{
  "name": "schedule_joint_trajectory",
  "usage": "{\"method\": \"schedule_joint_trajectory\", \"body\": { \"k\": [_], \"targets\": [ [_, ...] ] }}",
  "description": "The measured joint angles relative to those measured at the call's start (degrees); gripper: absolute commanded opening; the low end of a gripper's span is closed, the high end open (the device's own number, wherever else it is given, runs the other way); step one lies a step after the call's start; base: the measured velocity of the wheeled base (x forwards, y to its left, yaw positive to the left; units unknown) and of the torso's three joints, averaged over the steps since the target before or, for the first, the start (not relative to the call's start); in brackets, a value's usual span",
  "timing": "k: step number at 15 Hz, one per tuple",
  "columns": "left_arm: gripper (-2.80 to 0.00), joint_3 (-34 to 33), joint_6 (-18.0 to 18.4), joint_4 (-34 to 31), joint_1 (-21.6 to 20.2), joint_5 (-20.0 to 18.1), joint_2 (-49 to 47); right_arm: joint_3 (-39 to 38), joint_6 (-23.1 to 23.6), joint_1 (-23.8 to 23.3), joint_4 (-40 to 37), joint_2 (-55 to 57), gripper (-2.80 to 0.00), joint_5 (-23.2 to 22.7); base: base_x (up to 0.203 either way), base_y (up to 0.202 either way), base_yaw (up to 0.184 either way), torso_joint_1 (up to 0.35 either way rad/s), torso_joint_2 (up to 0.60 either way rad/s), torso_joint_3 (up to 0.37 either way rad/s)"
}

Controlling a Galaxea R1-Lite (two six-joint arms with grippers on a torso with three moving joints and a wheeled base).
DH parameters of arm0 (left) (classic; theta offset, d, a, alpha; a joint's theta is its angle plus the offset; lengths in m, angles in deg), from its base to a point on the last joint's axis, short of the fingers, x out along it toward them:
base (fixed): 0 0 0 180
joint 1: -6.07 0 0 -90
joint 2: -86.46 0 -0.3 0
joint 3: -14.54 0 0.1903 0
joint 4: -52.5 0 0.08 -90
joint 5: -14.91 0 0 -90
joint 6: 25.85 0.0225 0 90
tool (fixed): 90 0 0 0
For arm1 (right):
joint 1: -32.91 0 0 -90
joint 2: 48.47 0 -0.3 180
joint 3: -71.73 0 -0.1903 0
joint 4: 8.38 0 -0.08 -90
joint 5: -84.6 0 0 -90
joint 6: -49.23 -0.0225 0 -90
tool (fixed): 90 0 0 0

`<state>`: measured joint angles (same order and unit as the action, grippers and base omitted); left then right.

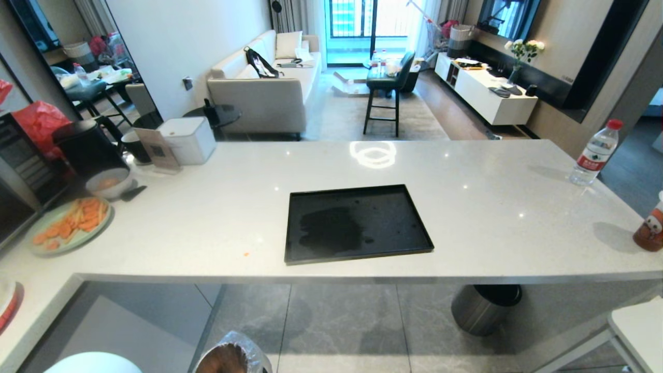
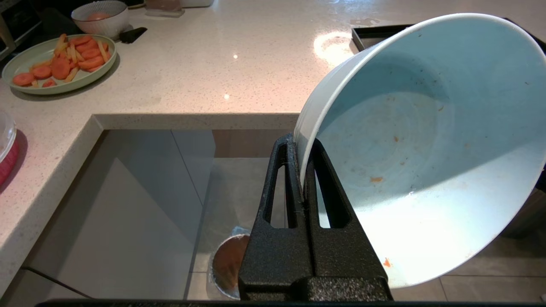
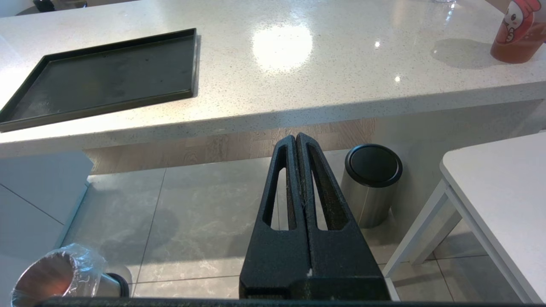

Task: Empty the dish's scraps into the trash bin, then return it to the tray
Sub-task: Put the bowl back to the table

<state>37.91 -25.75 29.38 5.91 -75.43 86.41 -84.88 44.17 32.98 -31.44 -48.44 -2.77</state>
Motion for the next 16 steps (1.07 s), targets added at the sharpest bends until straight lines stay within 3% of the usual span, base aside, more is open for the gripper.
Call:
{"method": "schedule_joint_trajectory", "body": {
  "k": [16],
  "targets": [
    [-2.8,0.0,-0.1,0.0,0.0,0.0,0.0,0.0,0.0,0.0,0.0,0.0,-2.8,0.0,0.0,0.0,0.0,0.0,0.0,0.0]
  ]
}}
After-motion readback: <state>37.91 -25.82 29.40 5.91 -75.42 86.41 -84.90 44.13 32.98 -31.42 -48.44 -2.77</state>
